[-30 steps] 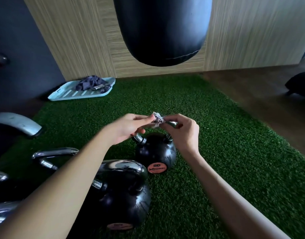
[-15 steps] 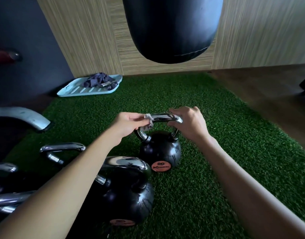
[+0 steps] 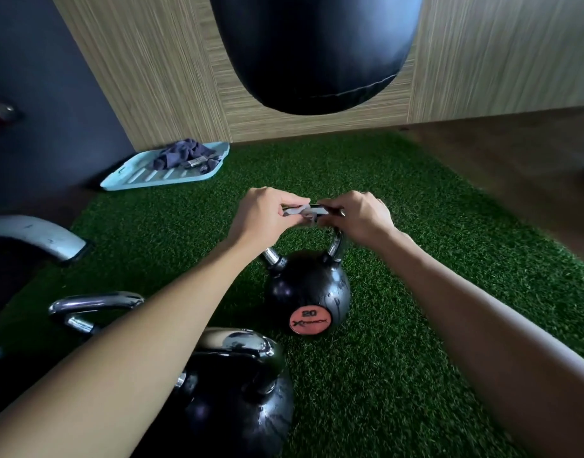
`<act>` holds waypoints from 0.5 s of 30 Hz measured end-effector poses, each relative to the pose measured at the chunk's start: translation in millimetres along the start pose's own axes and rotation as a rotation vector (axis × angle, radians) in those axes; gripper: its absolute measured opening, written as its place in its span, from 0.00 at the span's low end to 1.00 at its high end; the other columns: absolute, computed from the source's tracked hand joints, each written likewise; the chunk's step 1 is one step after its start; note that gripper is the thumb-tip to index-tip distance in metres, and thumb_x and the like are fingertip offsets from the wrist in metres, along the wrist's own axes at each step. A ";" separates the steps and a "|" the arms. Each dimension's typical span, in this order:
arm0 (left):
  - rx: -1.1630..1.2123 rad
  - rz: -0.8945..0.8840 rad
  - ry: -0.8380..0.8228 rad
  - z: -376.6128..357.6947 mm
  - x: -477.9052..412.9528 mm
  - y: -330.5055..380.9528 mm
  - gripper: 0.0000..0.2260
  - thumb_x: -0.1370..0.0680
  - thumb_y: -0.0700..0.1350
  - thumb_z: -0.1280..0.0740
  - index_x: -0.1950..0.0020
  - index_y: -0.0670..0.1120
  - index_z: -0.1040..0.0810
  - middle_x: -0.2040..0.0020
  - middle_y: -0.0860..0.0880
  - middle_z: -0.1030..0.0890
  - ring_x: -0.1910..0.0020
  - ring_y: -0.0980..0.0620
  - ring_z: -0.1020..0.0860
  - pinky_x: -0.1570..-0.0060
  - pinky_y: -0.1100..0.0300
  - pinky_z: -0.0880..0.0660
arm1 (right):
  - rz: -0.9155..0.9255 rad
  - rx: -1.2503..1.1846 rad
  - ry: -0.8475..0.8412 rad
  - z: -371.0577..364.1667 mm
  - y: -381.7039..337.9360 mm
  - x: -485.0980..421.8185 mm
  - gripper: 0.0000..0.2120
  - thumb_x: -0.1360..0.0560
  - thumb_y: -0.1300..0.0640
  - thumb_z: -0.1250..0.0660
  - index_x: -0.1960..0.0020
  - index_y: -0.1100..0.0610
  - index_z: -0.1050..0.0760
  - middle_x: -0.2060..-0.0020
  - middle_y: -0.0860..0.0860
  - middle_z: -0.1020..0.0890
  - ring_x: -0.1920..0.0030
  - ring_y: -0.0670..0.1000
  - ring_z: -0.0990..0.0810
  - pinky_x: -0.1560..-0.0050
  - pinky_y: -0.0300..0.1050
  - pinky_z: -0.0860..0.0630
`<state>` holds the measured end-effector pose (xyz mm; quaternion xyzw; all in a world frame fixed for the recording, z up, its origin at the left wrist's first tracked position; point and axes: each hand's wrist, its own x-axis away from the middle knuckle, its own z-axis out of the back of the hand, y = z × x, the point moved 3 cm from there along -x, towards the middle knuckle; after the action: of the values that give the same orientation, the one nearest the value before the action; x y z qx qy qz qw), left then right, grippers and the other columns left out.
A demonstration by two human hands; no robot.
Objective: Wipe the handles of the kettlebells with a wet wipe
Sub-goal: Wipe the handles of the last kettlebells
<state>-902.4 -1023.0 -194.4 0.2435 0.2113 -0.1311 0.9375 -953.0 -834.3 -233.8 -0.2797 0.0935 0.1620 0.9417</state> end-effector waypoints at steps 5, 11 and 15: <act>-0.261 -0.215 -0.045 -20.7 -20.0 8.0 0.06 0.25 0.47 0.24 0.48 0.53 0.12 0.55 0.51 0.14 0.61 0.50 0.29 0.67 0.58 0.30 | -0.019 -0.003 -0.033 -0.5 10.1 -16.6 0.20 0.27 0.35 0.31 0.37 0.39 0.20 0.54 0.47 0.13 0.68 0.46 0.23 0.69 0.41 0.32; -0.298 -0.177 0.112 -10.1 -8.5 -35.1 0.11 0.27 0.42 0.23 0.45 0.47 0.13 0.55 0.47 0.13 0.62 0.50 0.30 0.69 0.61 0.38 | -0.031 -0.012 -0.006 -6.9 21.3 -26.2 0.23 0.26 0.38 0.28 0.33 0.42 0.22 0.44 0.47 0.14 0.63 0.46 0.20 0.65 0.41 0.30; -0.267 -0.062 0.140 -5.6 -6.9 -47.2 0.12 0.26 0.45 0.22 0.44 0.48 0.13 0.55 0.47 0.13 0.61 0.51 0.30 0.68 0.60 0.41 | -0.031 -0.025 0.016 -11.1 23.0 -29.4 0.24 0.27 0.38 0.28 0.32 0.43 0.22 0.41 0.48 0.15 0.52 0.50 0.16 0.54 0.45 0.21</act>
<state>-926.8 -1059.1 -214.6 0.1185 0.2994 -0.1134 0.9399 -989.5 -829.6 -246.5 -0.2943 0.0946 0.1461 0.9397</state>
